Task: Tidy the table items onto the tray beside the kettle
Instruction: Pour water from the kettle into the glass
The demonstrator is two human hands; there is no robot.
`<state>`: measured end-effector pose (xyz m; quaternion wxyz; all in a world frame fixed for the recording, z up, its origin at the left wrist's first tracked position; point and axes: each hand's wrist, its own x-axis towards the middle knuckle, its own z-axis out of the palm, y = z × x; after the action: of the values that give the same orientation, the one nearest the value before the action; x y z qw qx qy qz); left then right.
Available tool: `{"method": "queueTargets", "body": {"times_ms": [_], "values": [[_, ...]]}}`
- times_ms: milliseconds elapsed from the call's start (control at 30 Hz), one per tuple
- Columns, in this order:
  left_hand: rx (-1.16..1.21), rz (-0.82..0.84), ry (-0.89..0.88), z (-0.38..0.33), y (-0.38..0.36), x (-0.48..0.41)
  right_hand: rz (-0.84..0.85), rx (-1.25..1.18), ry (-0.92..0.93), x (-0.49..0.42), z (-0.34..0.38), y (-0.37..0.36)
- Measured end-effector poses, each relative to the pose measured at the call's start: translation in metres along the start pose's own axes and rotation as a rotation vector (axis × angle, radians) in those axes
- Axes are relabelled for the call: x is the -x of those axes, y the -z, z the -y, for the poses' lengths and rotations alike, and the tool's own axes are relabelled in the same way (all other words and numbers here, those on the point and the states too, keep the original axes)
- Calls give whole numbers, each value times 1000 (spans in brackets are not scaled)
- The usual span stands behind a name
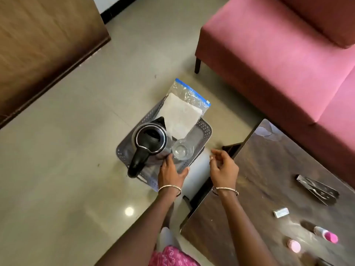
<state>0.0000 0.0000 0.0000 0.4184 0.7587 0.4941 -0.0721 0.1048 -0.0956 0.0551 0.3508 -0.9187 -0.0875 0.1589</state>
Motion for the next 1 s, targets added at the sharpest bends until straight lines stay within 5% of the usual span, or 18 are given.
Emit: {"method": "queueTargets", "body": {"times_ms": [267,500,767,1000], "values": [[159,-228,68,-3,-38,-15,311,176,51,-54,-5,-61],[208,-240,43,3,-36,-17,318,356,15,-66,-1,-80],[260,-211,-168,-4,1,15,294,165,9,-41,21,-18],[360,-130,-341,-11,71,63,456,-13,-13,18,67,35]]}}
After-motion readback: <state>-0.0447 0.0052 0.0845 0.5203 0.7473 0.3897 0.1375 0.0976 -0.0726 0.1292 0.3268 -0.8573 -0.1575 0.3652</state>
